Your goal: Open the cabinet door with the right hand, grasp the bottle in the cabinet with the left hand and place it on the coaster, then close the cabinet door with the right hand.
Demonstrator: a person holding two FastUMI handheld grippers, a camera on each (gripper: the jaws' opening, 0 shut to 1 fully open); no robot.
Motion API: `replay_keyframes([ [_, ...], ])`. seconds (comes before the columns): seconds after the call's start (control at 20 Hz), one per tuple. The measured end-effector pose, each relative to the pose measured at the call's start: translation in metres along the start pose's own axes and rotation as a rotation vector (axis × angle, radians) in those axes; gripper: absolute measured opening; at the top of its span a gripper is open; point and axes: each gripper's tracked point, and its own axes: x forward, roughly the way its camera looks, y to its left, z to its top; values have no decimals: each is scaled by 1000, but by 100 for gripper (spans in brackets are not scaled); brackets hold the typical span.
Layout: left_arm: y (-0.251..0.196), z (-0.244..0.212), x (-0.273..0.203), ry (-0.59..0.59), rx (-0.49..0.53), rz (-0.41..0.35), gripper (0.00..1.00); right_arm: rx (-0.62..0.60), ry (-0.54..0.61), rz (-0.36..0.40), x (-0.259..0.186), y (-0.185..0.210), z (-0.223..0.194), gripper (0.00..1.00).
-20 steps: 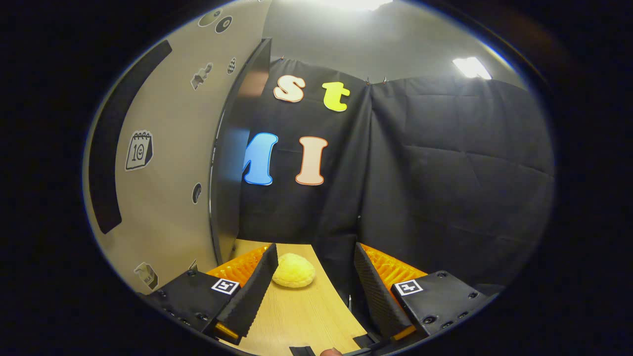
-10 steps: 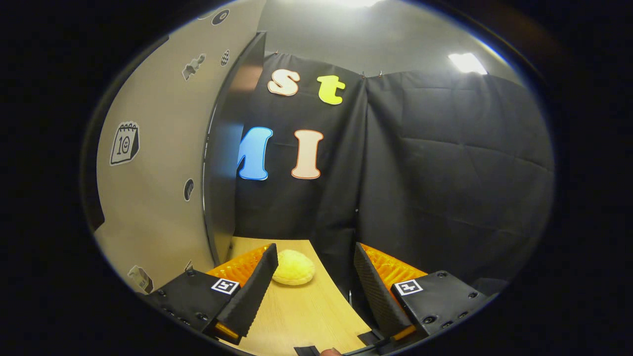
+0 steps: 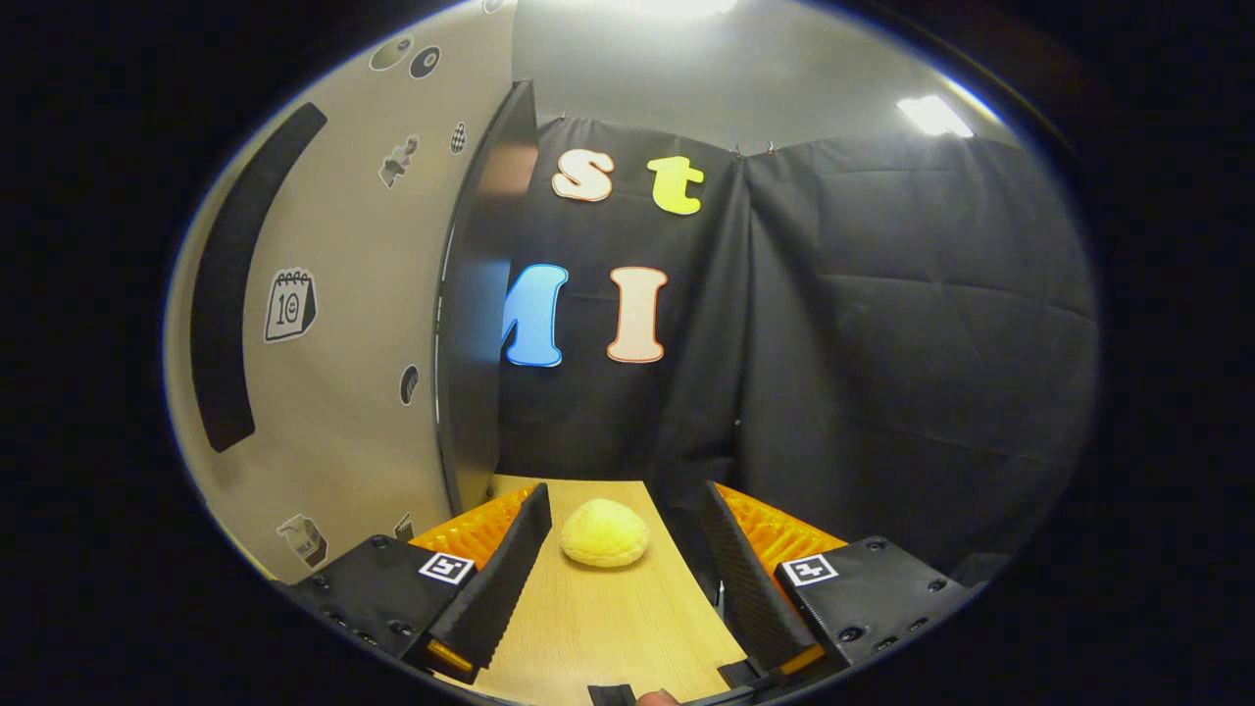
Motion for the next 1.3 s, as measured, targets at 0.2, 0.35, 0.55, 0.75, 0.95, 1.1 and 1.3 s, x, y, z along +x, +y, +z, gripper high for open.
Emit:
replay_keyframes([
  [0.2,34,-3,-52,0,-41,74,70,24,7,50,-7,3,-7,98],
  [0.35,58,-13,-91,12,-48,119,70,29,3,62,-13,1,-8,98],
  [0.55,79,-30,-141,9,-35,165,70,62,12,79,-16,2,-9,97],
  [0.75,100,-57,-181,16,-71,203,73,62,8,72,-14,2,-8,98],
  [0.95,118,-88,-215,34,-89,236,71,63,8,91,-12,11,-7,97],
  [1.1,126,-116,-237,43,-114,249,70,74,15,95,-10,17,-10,97],
  [1.3,132,-159,-263,75,-134,251,73,64,32,87,-12,21,-16,97],
])
